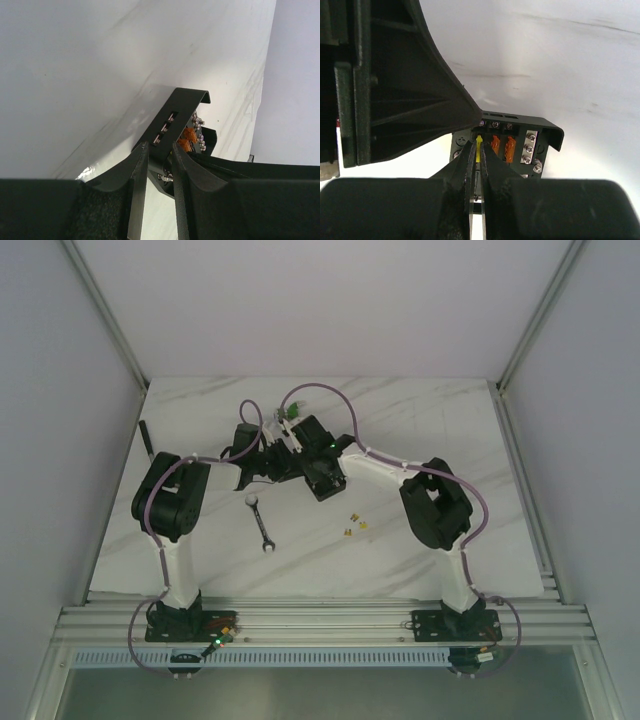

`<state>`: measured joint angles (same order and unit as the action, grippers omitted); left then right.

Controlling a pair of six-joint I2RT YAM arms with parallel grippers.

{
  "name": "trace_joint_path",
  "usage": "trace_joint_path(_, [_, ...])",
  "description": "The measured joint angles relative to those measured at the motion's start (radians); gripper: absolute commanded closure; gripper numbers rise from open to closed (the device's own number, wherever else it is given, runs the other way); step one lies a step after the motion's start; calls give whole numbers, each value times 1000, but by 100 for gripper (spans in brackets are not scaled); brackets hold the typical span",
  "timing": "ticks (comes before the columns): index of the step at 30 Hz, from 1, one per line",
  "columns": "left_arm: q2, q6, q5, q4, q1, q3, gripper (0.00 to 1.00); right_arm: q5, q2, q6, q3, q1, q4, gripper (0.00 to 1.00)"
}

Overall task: Snap on the fuse box
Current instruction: Install the fuse at the fuse box base.

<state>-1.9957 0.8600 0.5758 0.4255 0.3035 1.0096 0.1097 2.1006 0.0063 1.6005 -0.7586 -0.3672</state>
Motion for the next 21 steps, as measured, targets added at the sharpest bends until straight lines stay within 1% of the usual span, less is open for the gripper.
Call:
trace_joint_path(4, [-1,0,3,0,0,2,65,4,0,0,-3,-2,-3,100])
trace_joint_path(10, [-3,0,4,0,0,3,66,15,-29,5,-66,-2,55,100])
trace_joint_path(14, [-3,0,4,-1,0,4,65,16,-30,5,-74,-2,66,100])
trace_joint_path(21, [-5,0,5,-1,0,5,66,23,28,4,26,-3,-31,100])
